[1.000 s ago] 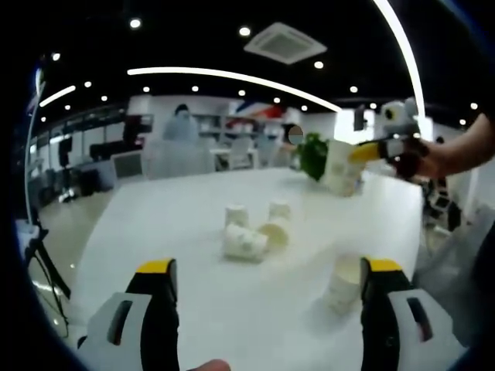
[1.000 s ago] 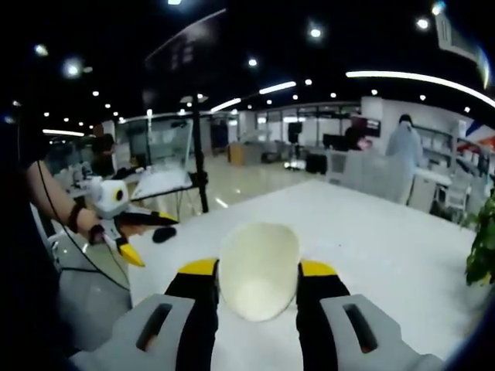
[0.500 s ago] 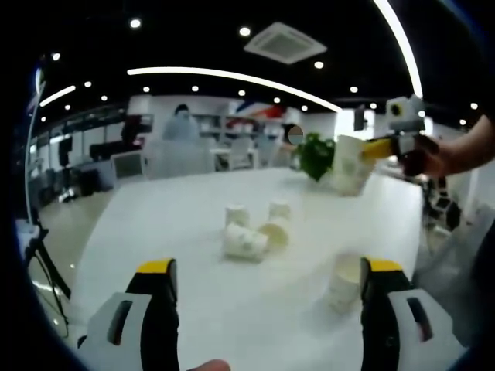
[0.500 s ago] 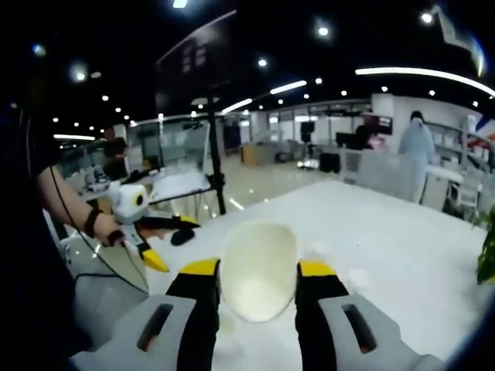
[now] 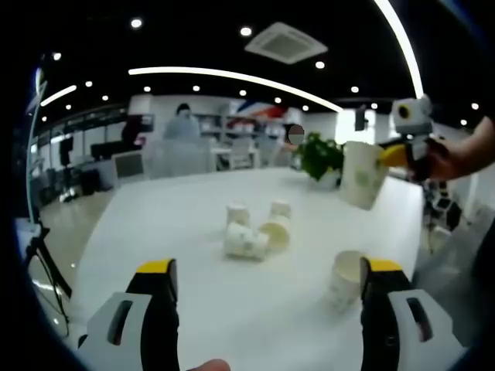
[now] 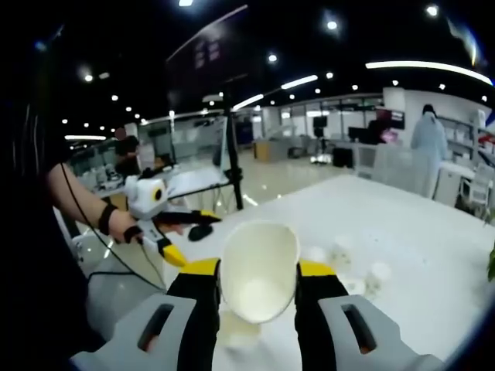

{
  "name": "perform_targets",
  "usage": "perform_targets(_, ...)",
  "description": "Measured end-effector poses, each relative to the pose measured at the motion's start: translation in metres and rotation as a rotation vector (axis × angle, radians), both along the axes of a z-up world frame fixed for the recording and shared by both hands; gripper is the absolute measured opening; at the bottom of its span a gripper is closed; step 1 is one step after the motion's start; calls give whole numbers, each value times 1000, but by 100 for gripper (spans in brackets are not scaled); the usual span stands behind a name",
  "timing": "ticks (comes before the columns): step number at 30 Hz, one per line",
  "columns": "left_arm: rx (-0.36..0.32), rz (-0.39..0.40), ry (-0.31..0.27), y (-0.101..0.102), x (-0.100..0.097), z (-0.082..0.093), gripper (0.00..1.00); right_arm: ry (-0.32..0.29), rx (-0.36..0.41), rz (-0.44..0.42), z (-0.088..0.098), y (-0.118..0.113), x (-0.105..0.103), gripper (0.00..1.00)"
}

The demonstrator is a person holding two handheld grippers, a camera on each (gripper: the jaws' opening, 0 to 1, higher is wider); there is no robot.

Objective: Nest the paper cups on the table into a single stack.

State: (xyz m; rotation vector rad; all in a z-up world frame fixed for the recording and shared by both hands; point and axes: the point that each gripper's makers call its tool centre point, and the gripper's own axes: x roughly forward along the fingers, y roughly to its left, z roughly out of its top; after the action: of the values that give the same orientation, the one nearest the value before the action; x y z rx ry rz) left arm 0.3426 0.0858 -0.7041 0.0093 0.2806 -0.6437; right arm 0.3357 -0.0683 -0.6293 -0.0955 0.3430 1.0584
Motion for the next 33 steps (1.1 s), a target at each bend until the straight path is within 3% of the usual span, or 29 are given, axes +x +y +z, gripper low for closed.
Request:
perform_targets(19,8,-3,2,0,-4,2,97,51,-32,69,-32,20,-27,34)
perform_targets(33,11,-7,8,-2,-6,0,96,67,-59,79,-53,26,-33,34)
